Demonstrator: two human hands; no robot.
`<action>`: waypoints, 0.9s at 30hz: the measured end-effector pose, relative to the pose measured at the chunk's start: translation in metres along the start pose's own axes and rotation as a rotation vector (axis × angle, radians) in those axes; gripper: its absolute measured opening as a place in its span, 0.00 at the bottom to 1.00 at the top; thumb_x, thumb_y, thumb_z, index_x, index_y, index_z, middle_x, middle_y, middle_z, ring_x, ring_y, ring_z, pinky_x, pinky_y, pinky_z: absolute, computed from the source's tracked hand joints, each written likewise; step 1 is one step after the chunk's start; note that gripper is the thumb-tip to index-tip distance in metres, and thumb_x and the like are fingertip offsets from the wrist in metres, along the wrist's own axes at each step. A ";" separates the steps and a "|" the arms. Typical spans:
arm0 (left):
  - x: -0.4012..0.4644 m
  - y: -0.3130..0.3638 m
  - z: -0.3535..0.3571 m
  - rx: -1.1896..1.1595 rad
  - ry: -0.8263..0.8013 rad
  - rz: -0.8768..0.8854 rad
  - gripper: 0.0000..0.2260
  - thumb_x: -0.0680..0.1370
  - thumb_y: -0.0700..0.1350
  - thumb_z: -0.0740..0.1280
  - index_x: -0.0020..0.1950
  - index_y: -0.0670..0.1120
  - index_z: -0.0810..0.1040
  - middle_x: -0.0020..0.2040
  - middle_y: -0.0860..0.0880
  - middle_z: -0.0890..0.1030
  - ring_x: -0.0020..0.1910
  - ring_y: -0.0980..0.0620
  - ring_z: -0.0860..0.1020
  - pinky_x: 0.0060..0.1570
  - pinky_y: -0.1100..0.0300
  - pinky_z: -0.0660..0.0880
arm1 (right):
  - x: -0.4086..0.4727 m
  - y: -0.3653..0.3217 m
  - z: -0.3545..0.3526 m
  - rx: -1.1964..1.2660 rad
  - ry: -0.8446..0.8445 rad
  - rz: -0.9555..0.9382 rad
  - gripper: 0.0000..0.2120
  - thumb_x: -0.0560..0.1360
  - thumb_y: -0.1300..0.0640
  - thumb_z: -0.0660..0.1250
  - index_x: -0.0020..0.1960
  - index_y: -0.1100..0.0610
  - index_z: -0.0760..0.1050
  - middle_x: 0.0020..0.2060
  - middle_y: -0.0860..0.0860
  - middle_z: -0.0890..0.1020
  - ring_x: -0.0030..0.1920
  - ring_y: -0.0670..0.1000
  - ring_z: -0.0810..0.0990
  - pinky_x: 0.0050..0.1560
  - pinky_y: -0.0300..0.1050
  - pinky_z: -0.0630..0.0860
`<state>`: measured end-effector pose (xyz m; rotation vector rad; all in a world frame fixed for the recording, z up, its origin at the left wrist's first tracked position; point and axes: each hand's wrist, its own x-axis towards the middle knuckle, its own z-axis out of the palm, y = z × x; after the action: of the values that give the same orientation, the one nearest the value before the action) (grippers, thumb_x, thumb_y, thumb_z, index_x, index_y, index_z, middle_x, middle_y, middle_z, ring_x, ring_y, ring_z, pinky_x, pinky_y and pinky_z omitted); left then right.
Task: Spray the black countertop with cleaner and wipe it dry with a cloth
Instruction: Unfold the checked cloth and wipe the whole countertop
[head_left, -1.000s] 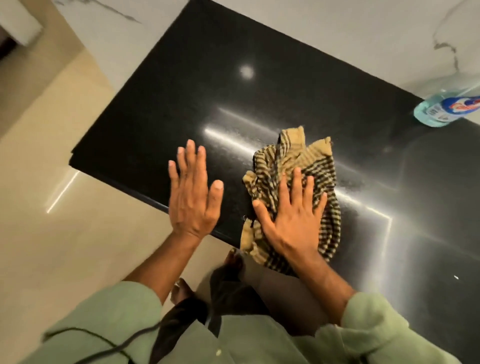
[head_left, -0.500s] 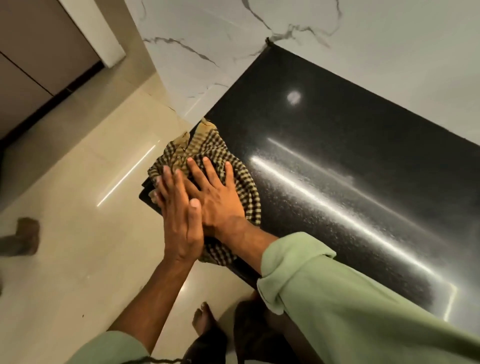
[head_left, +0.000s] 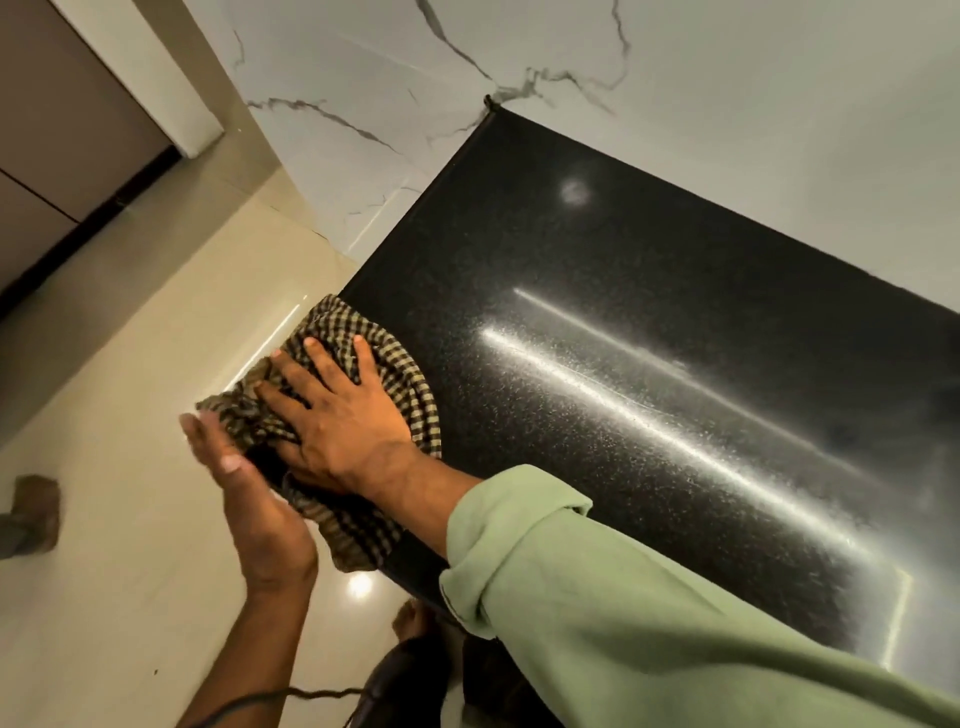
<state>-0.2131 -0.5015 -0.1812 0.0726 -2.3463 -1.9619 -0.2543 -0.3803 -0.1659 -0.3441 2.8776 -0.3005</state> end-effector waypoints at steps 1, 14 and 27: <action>0.003 0.002 -0.002 0.037 0.001 0.011 0.25 0.86 0.52 0.43 0.82 0.48 0.47 0.85 0.47 0.44 0.83 0.55 0.44 0.81 0.57 0.44 | -0.006 0.003 0.003 -0.021 0.000 -0.034 0.32 0.83 0.35 0.50 0.84 0.44 0.52 0.85 0.49 0.48 0.84 0.58 0.43 0.78 0.71 0.36; 0.015 0.014 0.034 0.590 -0.296 0.227 0.28 0.85 0.52 0.46 0.84 0.44 0.50 0.85 0.50 0.45 0.83 0.53 0.42 0.81 0.52 0.39 | 0.029 0.230 -0.070 0.061 0.111 0.561 0.32 0.83 0.34 0.43 0.84 0.44 0.47 0.85 0.48 0.48 0.84 0.55 0.45 0.81 0.65 0.40; 0.016 0.012 0.035 0.691 -0.339 0.264 0.32 0.85 0.59 0.40 0.83 0.40 0.54 0.84 0.43 0.50 0.84 0.46 0.46 0.81 0.42 0.45 | -0.155 0.341 -0.064 0.123 0.144 0.880 0.36 0.80 0.30 0.42 0.84 0.43 0.51 0.84 0.46 0.51 0.84 0.52 0.50 0.82 0.61 0.44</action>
<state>-0.2320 -0.4668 -0.1745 -0.5341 -2.9444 -1.0451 -0.1942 -0.0054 -0.1518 0.9710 2.7899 -0.3290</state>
